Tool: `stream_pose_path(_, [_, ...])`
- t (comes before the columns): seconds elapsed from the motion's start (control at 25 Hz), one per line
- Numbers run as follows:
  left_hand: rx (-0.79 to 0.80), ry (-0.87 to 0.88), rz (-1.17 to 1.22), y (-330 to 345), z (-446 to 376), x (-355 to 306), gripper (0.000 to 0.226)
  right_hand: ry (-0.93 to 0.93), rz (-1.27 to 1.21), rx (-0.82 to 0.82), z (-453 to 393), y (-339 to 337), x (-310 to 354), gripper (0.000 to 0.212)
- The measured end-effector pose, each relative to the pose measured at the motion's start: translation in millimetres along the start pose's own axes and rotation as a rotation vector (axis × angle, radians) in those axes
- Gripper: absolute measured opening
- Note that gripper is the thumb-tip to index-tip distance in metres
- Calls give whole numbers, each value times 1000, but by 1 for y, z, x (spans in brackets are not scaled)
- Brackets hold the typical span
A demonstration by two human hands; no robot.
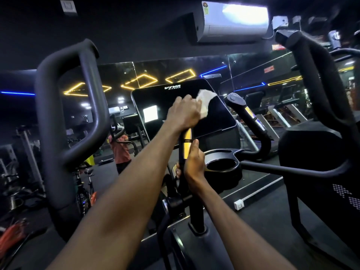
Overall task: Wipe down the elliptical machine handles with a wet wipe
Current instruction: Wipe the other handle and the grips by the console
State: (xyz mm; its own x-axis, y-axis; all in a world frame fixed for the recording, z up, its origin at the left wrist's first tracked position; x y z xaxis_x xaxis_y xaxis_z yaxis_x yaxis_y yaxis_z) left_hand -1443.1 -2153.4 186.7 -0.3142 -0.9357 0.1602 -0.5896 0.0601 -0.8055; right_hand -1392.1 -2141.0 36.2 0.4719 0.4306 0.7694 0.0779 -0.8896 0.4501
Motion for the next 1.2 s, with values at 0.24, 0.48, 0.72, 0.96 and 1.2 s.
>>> stream_pose_path(0.24, [-45, 84, 177, 3, 10, 5, 52, -2, -15, 6, -1, -1, 0, 60])
stream_pose_path(0.48, [-137, -3, 281, 34, 53, -15, 57, 18, 163, -83, -4, -18, 17, 33])
stream_pose_path(0.72, [-206, 214, 415, 23, 83, -24, 49, -54, -93, -50, -38, -32, 75, 21])
stream_pose_path(0.96, [-528, 109, 869, -9, 92, -8, 32, -80, -327, -330, -55, -38, 117, 7])
stream_pose_path(1.2, [-357, -325, 1223, 29, 87, -6, 27, -192, 320, -373, -71, -13, 116, 27])
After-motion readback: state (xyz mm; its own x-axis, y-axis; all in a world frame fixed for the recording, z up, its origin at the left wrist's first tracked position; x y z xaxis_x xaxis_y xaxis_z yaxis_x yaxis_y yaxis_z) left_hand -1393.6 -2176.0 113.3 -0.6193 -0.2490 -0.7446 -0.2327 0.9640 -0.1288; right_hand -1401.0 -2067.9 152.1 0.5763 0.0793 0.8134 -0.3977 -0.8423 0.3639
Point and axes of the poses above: each hand's wrist, its own z-axis away from the middle knuckle, its own y-axis out of the palm, x = y × z, the point moved 2 cm from there along -z, towards the middle knuckle, and after that the axes turned 8 degrees about x, right-handed, at the moved point
